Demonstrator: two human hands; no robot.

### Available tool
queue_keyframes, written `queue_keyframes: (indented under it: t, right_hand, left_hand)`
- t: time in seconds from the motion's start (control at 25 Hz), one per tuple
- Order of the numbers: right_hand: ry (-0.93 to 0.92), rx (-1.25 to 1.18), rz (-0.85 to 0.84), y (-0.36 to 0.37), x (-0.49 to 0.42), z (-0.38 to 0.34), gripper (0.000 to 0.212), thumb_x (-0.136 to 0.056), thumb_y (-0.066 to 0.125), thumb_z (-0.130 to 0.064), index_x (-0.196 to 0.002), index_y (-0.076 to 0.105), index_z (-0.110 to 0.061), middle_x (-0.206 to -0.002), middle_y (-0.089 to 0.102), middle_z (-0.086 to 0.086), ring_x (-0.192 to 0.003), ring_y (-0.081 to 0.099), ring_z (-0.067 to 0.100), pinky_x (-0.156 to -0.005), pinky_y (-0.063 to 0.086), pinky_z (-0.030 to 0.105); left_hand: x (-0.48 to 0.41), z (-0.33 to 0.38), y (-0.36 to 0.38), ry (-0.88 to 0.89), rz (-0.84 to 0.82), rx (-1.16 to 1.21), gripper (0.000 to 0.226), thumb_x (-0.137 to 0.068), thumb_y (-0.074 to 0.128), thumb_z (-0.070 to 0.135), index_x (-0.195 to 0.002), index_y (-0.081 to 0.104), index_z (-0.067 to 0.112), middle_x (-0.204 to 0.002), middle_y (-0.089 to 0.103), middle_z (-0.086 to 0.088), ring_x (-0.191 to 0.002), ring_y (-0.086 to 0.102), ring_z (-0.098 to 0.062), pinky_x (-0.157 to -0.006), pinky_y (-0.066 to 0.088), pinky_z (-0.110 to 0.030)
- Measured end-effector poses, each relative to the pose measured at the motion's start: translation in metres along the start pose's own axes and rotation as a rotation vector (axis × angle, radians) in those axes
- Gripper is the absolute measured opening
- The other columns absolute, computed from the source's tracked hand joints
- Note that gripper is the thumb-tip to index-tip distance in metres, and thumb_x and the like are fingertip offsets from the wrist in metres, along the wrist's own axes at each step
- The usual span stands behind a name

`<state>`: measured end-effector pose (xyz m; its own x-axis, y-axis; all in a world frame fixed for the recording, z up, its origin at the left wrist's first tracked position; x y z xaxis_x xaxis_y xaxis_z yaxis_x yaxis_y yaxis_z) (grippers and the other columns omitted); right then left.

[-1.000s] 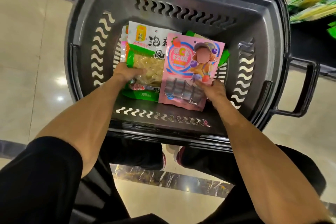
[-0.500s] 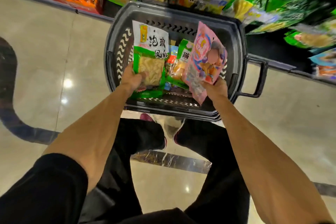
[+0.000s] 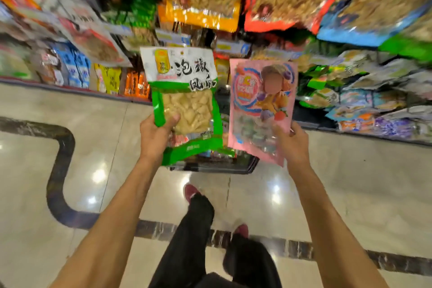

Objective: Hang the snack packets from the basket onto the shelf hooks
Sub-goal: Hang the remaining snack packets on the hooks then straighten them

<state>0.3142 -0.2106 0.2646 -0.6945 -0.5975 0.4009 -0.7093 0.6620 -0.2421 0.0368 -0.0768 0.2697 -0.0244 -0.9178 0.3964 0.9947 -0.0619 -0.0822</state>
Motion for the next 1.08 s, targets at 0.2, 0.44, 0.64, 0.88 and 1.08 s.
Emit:
queue_keyframes:
  t: [0.2,0.44,0.64,0.88,1.08]
  right_hand:
    - [-0.157,-0.029,0.092,-0.112,0.043,-0.076,0.013,-0.091,0.067,-0.032,-0.086,0.069,-0.020,-0.080,0.070,-0.005,-0.073,0.065,0.007,-0.069,0.055,0.032]
    - [-0.303,-0.085,0.137,-0.231,0.107,-0.124,0.019,-0.092,0.065,-0.034,-0.091,0.072,-0.017,-0.086,0.073,-0.002,-0.079,0.067,0.016,-0.077,0.055,0.038]
    - [-0.324,-0.213,0.135,-0.303,0.149,-0.126,0.016,-0.091,0.067,-0.030,-0.096,0.075,-0.016,-0.093,0.076,0.002,-0.086,0.071,0.023,-0.086,0.057,0.052]
    - [-0.377,-0.275,0.257,-0.366,0.184,-0.130,0.015,-0.090,0.069,-0.028,-0.098,0.075,-0.017,-0.094,0.077,0.001,-0.092,0.072,0.025,-0.087,0.056,0.052]
    - [-0.370,-0.344,0.331,-0.399,0.189,-0.135,0.015,-0.090,0.068,-0.029,-0.097,0.074,-0.017,-0.089,0.077,-0.001,-0.084,0.072,0.021,-0.085,0.058,0.049]
  left_hand:
    - [0.089,0.072,0.021,0.131,-0.015,-0.007,0.010,-0.090,0.068,0.026,-0.092,0.070,0.017,-0.082,0.073,0.004,-0.074,0.068,-0.012,-0.065,0.054,-0.032]
    - [0.191,0.124,0.058,0.300,-0.082,-0.035,0.029,-0.077,0.072,0.053,-0.090,0.072,0.028,-0.099,0.073,-0.005,-0.096,0.068,-0.030,-0.088,0.054,-0.050]
    - [0.265,0.150,0.103,0.342,-0.184,0.093,0.018,-0.084,0.068,0.032,-0.098,0.068,0.020,-0.092,0.075,0.009,-0.096,0.068,-0.019,-0.081,0.051,-0.034]
    - [0.316,0.174,0.151,0.405,-0.319,0.122,0.015,-0.082,0.066,0.033,-0.093,0.069,0.022,-0.087,0.075,0.009,-0.088,0.068,-0.013,-0.082,0.051,-0.033]
    - [0.332,0.188,0.185,0.433,-0.423,0.142,0.013,-0.091,0.062,0.022,-0.098,0.066,0.013,-0.089,0.075,0.002,-0.085,0.071,-0.012,-0.068,0.054,-0.019]
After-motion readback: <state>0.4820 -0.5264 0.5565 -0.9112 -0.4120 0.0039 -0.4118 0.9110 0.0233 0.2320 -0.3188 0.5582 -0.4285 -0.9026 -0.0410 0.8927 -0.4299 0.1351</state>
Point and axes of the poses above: each hand's wrist, its own x-axis away from the middle knuckle, its own y-axis out of the palm, z = x × y, the point moved 1 cm from there along -x, towards the middle knuckle
